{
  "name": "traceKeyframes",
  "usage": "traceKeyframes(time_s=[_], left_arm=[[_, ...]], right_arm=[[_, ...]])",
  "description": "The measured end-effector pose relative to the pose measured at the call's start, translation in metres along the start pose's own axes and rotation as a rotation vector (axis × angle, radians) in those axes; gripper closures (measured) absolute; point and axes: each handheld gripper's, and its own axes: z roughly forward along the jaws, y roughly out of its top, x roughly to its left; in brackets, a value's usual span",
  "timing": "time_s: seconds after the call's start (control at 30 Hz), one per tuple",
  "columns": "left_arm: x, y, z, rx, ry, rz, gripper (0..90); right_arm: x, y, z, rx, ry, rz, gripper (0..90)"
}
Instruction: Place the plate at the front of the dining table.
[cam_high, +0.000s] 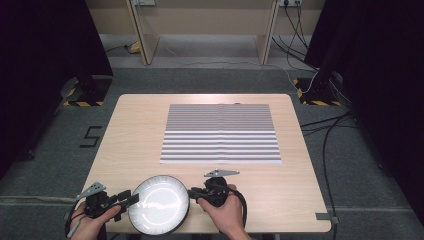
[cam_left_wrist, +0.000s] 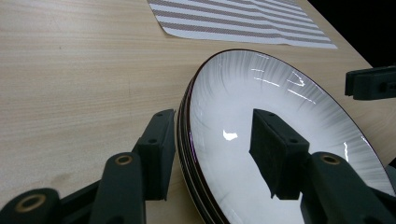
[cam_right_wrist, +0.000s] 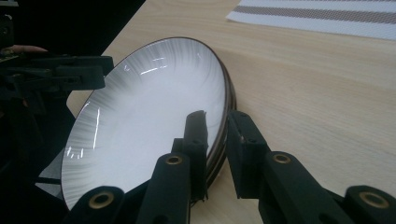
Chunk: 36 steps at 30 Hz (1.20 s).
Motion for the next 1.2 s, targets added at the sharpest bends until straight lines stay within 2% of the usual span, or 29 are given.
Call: traceKeyframes(time_s=[0.27,0.4,0.5,0.57,0.7,0.8,0.9,0.93,1.03,1.13,1.2], left_arm=[[0.004,-0.002,0.001,0.01,0.014,-0.018,49.0],[0.003,-0.004,0.001,0.016,0.014,-0.029,49.4],[0.003,-0.005,0.002,0.027,0.009,-0.03,51.7],[0.003,-0.006,0.003,0.034,-0.001,-0.039,54.6],[0.002,-0.005,0.003,0.046,0.008,-0.036,59.2],[0.001,-0.005,0.002,0.051,0.016,-0.034,62.2],[0.002,-0.005,0.002,0.051,0.015,-0.029,62.5],[0.002,-0.005,0.001,0.053,0.012,-0.035,62.8],[0.002,-0.004,-0.003,0.058,0.007,-0.044,65.4],[0.002,-0.004,-0.006,0.074,0.019,-0.038,69.4],[0.001,-0.004,-0.007,0.076,0.022,-0.044,69.9]], right_arm=[[0.004,-0.002,0.01,0.038,-0.006,0.004,80.6],[0.004,-0.002,0.012,0.064,-0.036,-0.011,84.6],[0.007,-0.001,0.013,0.076,-0.054,-0.029,85.1],[0.009,0.001,0.013,0.089,-0.069,-0.029,85.4],[0.013,0.003,0.015,0.1,-0.091,-0.026,85.6],[0.014,0.006,0.019,0.126,-0.082,-0.012,85.4],[0.014,0.007,0.023,0.131,-0.073,0.012,85.2],[0.015,0.006,0.027,0.114,-0.077,0.023,84.3],[0.016,0.003,0.035,0.135,-0.068,0.035,82.2],[0.018,0.003,0.036,0.138,-0.077,0.012,80.9],[0.018,0.003,0.036,0.145,-0.065,0.029,78.7]])
